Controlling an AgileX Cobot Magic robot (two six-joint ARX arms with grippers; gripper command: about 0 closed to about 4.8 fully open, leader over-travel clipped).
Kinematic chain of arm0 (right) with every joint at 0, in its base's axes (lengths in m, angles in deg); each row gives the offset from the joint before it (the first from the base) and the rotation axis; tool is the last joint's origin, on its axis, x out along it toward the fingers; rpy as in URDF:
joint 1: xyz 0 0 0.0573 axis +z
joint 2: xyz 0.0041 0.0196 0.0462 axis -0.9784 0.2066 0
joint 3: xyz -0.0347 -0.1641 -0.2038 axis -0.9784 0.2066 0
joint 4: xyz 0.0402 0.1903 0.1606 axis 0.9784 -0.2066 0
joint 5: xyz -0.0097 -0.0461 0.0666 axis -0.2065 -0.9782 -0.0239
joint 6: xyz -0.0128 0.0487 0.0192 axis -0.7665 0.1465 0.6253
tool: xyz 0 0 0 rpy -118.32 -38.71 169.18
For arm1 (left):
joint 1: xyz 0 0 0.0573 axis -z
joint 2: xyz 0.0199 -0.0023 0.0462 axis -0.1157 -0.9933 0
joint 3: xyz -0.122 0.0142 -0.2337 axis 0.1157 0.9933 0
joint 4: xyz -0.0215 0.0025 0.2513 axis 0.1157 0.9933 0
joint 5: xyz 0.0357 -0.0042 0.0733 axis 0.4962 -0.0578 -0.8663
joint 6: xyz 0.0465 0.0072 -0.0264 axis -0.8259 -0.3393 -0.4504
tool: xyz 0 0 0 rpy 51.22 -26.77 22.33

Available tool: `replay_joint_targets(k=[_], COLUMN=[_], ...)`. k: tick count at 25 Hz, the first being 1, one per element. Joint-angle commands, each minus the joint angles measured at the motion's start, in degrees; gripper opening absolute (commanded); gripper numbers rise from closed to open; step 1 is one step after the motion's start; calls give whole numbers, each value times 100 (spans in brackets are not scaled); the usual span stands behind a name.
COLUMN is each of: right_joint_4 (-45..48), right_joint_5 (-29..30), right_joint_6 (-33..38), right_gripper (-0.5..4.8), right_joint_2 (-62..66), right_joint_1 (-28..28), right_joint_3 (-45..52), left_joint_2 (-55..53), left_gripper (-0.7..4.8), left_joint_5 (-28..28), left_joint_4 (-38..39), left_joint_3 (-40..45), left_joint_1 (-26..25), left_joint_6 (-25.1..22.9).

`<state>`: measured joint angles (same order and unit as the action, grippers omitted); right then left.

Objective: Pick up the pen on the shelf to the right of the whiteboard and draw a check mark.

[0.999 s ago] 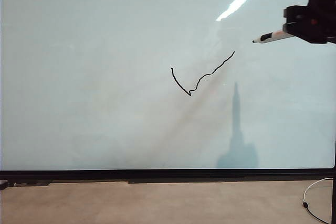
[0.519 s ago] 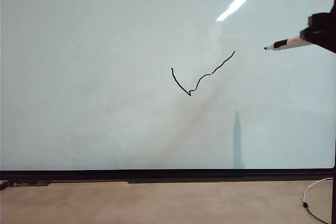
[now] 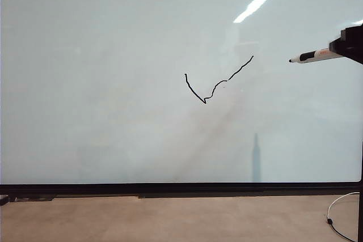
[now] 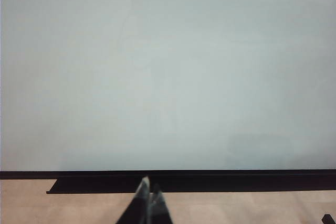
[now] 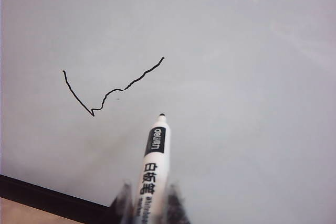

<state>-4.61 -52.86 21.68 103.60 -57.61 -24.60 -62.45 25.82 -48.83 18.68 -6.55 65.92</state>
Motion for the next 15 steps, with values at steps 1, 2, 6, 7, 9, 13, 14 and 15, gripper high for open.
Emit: replay_joint_targets(k=[1, 2, 6, 7, 9, 13, 14, 15], right_joint_4=[92, 92, 33, -31, -214, -990, -1178, -1414], right_joint_5=[-15, -15, -15, -20, -22, -52, -81, -109], right_joint_6=[-26, -26, -33, -50, -96, -111, -111, -111], right_gripper=[-9, -9, -9, -9, -9, -9, -9, -9], right_joint_2=[-28, -31, -140, -216, -409, -992, -1134, -1325], right_joint_1=[4, 4, 4, 4, 4, 4, 4, 4], right_joint_3=[-15, -15, -15, -15, -15, -15, -15, -15], left_joint_2=[-2, -2, -2, -2, -2, -2, -2, -2], left_gripper=[-4, -4, -5, -5, -4, -4, -4, -4], left_joint_5=[2, 2, 2, 2, 0, 0, 2, 2], left_joint_4=[-72, -72, -72, -72, -72, -72, -72, -74], left_joint_3=[-17, -17, -17, -17, -17, -17, -17, -17], left_joint_1=[0, 0, 0, 0, 0, 0, 0, 0], left_joint_6=[-24, -24, -24, -24, -24, -24, -24, -24])
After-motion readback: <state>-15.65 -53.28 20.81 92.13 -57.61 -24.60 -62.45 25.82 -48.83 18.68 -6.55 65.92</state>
